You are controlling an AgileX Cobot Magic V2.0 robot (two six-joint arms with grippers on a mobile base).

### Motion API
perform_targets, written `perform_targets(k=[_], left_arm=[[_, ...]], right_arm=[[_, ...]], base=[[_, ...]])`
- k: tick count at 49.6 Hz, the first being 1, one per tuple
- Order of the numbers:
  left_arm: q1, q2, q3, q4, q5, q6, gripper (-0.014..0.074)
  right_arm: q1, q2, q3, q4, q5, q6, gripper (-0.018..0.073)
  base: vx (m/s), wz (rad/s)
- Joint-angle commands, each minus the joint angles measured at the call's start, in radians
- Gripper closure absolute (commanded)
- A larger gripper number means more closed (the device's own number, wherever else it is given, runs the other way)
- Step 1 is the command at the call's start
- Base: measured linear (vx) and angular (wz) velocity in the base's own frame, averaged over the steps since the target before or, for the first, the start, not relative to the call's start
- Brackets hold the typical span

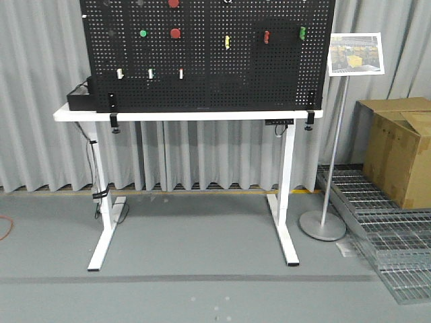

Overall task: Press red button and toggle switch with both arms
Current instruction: 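Drive the base forward up to the black pegboard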

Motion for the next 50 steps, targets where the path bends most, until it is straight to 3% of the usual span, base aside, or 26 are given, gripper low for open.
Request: perform_targets(k=[1, 50], left_arm=[[-0.002, -0.016, 0.031, -0.004, -0.084, -0.007, 0.0594], [-0.002, -0.016, 0.031, -0.004, -0.084, -0.007, 0.0594]], right_arm=[[0.0, -0.017, 0.012, -0.009, -0.081, 0.0, 0.0563], [0.0, -0.016, 0.012, -0.009, -0.081, 0.0, 0.0563]], base=[[0.38, -0.05], [0.49, 0.03]])
